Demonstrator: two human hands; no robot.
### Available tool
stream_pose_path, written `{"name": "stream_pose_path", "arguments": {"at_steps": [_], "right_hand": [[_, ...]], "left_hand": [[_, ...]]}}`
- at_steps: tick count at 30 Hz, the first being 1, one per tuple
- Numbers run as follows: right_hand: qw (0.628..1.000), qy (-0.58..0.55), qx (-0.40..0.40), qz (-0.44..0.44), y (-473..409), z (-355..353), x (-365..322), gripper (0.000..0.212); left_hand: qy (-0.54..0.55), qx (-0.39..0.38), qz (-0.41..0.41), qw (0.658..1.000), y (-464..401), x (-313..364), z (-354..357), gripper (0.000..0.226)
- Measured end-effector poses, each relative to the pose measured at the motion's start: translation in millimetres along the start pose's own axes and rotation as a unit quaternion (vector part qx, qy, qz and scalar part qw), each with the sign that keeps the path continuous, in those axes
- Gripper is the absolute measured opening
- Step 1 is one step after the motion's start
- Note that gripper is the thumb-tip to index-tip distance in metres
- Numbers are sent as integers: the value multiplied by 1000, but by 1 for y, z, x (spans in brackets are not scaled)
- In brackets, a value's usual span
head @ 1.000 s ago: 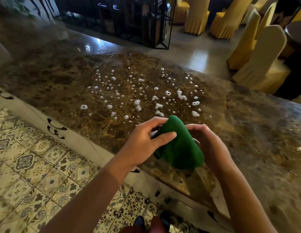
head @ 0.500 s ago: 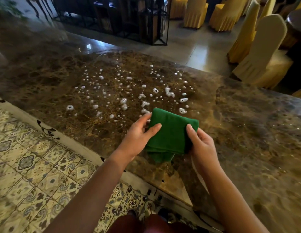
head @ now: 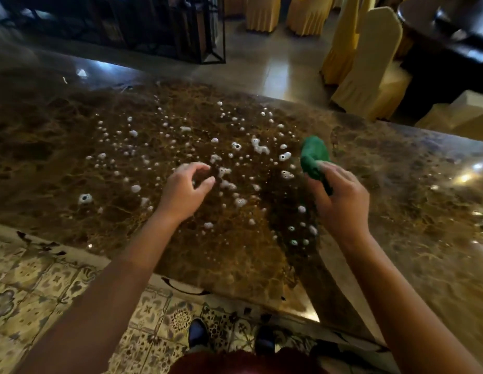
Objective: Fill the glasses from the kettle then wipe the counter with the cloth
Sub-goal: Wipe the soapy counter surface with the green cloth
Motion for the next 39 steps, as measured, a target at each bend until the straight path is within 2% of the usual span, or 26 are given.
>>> {"name": "stream_pose_path", "arguments": {"at_steps": [3, 5, 8, 10, 13, 16, 21, 27, 30, 33, 35, 39], "right_hand": [[974, 156, -164, -18, 22, 41, -8, 38], [962, 177, -210, -5, 39, 54, -15, 43], [981, 127, -120, 89, 35, 54, -24, 43], [978, 110, -72, 163, 21, 64, -26, 50], [945, 92, -119, 290, 7, 101, -27, 71], [933, 153, -138, 294, 22, 123, -22, 80], [921, 181, -126, 322, 23, 121, -4, 79], [918, 197, -133, 316, -69, 148, 23, 79], [922, 192, -170, 290, -130, 168, 34, 80], [936, 197, -225, 187, -155, 194, 14, 76], [941, 183, -273, 85, -134, 203, -17, 73], [937, 115, -321, -83, -25, 179, -66, 70]], "left_hand": [[-107, -23, 13, 994, -24, -41, -27, 36], [-147, -50, 7, 988, -40, -64, -41, 39], [-189, -80, 12, 979, -63, -89, -58, 44], [-216, -74, 30, 973, -80, -96, -65, 49], [-281, -113, -18, 953, -100, -102, -69, 66], [-281, -195, -76, 937, -109, -117, -68, 82], [-327, -216, -59, 918, -106, -136, -59, 90], [-318, -233, -72, 916, -108, -134, -58, 91], [-295, -234, -93, 922, -109, -134, -58, 91], [-289, -229, -104, 924, -110, -134, -55, 89], [-275, -233, -113, 926, -111, -135, -55, 86], [-230, -223, -134, 938, -111, -132, -57, 76]]}}
Point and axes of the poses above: each hand's wrist, its own y-axis away from the middle knuckle, its own z-axis out of the palm, x = y × z, the point moved 2 cm from there along -y, towards the middle knuckle, and after that the axes turned 5 degrees about y, right-handed, at the moved point
